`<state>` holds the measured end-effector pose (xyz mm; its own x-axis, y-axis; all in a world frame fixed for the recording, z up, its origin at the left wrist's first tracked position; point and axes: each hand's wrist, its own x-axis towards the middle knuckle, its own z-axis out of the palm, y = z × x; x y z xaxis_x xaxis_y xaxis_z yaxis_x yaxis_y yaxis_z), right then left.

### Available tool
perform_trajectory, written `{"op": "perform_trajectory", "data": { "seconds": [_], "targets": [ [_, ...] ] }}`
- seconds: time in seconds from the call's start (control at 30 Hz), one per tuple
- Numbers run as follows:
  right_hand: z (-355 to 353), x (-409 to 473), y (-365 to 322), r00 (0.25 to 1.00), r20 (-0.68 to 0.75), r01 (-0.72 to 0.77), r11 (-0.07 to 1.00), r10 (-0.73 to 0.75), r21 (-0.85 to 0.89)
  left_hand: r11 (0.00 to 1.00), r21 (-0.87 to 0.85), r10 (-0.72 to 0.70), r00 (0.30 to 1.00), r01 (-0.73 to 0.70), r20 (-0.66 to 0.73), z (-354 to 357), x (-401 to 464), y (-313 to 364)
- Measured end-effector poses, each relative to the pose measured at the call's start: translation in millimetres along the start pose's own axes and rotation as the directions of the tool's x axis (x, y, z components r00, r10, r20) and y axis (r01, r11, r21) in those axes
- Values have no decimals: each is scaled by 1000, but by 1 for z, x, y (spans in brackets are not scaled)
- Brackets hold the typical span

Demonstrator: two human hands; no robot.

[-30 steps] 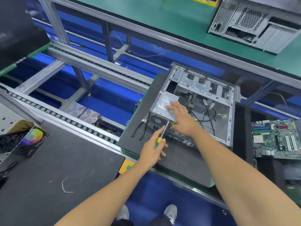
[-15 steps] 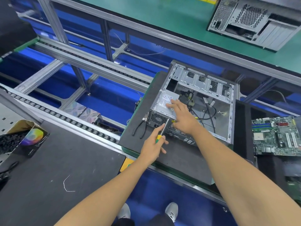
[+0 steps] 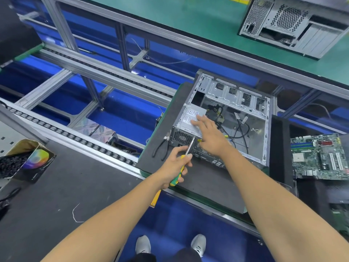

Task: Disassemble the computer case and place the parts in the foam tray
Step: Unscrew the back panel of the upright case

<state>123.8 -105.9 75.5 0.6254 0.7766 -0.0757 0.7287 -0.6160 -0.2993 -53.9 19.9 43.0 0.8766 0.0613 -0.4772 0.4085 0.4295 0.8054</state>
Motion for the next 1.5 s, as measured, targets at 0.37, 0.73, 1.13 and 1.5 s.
{"op": "perform_trajectory", "data": {
  "seconds": [0.37, 0.73, 1.13, 1.5],
  "targets": [
    [-1, -1, -3, 1000, -3, -4, 1000, 4, -17, 998, -40, 30, 974, -40, -225, 9, 2, -4],
    [0, -1, -3, 1000, 0, -10, 1000, 10, -18, 997, -59, -46, 997, 50, 62, -9, 0, 14],
    [-2, -1, -3, 1000, 6, -27, 1000, 27, -5, 991, 124, -35, 985, 56, -169, 14, 4, 13],
    [-1, 0, -2, 1000, -5, -25, 1000, 25, -3, 993, 122, 14, 994, 0, -108, 3, -2, 17]
  ]
}}
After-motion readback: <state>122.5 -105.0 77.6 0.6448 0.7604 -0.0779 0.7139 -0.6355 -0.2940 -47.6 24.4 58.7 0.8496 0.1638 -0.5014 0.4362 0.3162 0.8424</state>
